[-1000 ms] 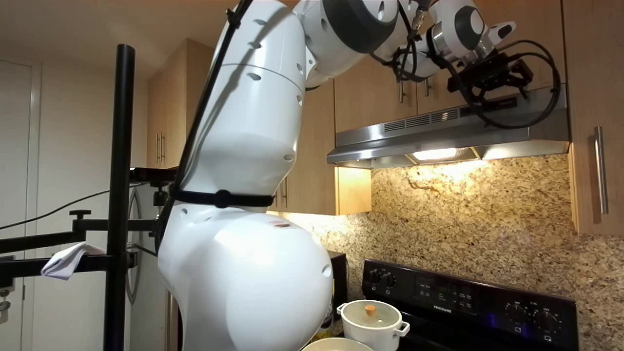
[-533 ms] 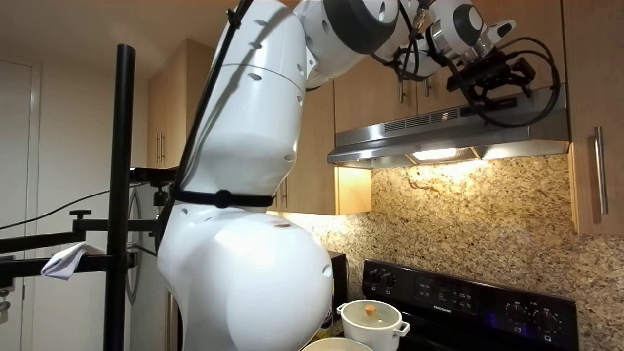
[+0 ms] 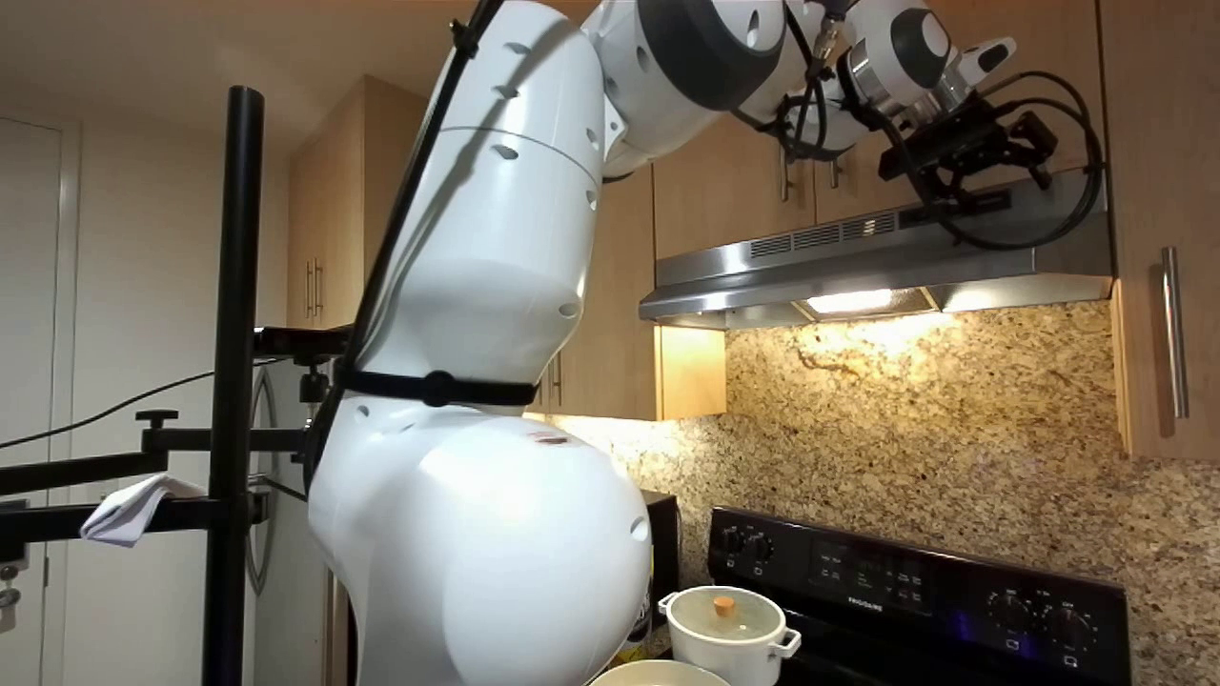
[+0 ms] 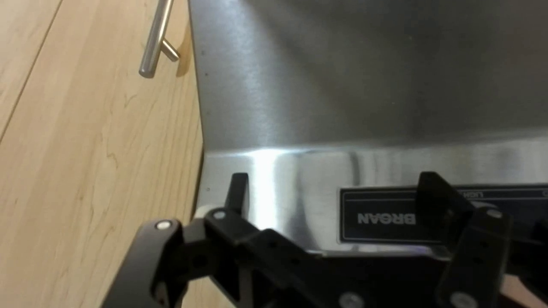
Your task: Turn off the light stove switch
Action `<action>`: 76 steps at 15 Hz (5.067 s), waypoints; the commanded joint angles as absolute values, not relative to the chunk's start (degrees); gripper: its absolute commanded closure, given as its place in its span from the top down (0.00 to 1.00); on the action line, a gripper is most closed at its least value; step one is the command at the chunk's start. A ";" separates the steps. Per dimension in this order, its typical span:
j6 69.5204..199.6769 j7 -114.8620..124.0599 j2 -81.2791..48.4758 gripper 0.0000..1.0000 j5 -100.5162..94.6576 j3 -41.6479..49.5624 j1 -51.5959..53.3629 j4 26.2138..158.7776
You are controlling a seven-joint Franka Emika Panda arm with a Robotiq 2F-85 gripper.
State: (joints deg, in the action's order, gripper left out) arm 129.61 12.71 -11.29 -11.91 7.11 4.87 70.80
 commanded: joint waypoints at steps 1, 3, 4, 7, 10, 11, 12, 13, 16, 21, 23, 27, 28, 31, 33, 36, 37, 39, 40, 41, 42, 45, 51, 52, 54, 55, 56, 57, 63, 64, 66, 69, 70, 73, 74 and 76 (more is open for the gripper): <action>128.55 13.88 -12.04 1.00 -12.21 7.18 5.13 69.18; 128.98 13.67 -12.19 1.00 -11.62 7.01 5.03 69.07; 128.98 13.71 -12.18 1.00 -11.41 6.98 5.01 69.07; 128.59 13.51 -12.09 1.00 -10.29 6.78 4.92 69.09; 129.00 13.44 -12.12 1.00 -9.89 6.75 4.87 69.12; 129.12 13.27 -12.11 1.00 -9.78 6.72 4.84 69.15; 129.21 13.09 -12.11 1.00 -9.79 6.72 4.82 69.18; 129.29 12.97 -12.11 1.00 -9.77 6.71 4.81 69.20; 129.36 12.43 -12.04 1.00 -9.02 6.51 4.68 69.29; 132.87 7.99 -12.20 1.00 -6.27 6.08 4.01 69.81; 133.08 7.12 -12.27 1.00 -5.66 6.13 3.94 69.78; 133.47 3.80 -12.26 1.00 -3.12 5.88 3.48 69.88; 134.02 2.75 -12.34 1.00 -2.55 5.86 3.36 69.89; 135.26 1.40 -12.60 1.00 -1.88 6.06 3.33 69.84; 131.47 3.19 -11.87 1.00 -4.16 7.05 3.63 70.47; 131.36 3.09 -11.87 1.00 -4.14 7.15 3.62 70.48; 131.36 3.09 -11.87 1.00 -4.14 7.15 3.63 70.48; 132.58 2.39 -11.07 1.00 -3.62 6.65 3.93 71.37; 132.62 2.09 -10.84 1.00 -4.04 6.49 4.27 71.67; 132.41 0.99 -10.37 1.00 -3.74 6.05 4.53 72.36; 132.42 0.73 -10.08 1.00 -4.40 6.06 4.78 72.86; 132.97 0.82 -8.93 1.00 -6.56 6.11 5.36 74.52; 135.10 0.96 -5.23 1.00 -6.39 5.74 5.23 80.34; 135.40 0.32 -3.94 1.00 -5.75 5.33 5.33 82.04; 136.29 -0.39 -1.31 1.00 -5.70 4.55 5.95 84.92; 137.02 0.02 -0.57 1.00 -6.47 4.39 6.23 85.39; 137.57 1.01 -0.18 1.00 -7.16 4.42 6.46 85.47; 137.75 1.04 0.27 1.00 -7.08 4.46 6.58 85.62; 134.37 1.02 -1.21 1.00 -6.15 5.40 6.01 83.18; 133.57 0.80 -1.97 1.00 -5.78 5.59 5.89 82.42; 132.39 0.37 -3.15 1.00 -5.12 5.97 5.73 81.36; 131.34 -0.26 -4.58 1.00 -4.42 6.50 5.59 79.75; 131.03 -0.39 -4.99 1.00 -4.21 6.63 5.55 79.09; 130.67 -0.88 -6.16 1.00 -3.48 7.15 5.37 76.64; 130.60 -0.97 -6.45 1.00 -3.27 7.33 5.33 75.92; 129.90 -1.55 -7.29 1.00 -2.58 7.68 5.18 73.98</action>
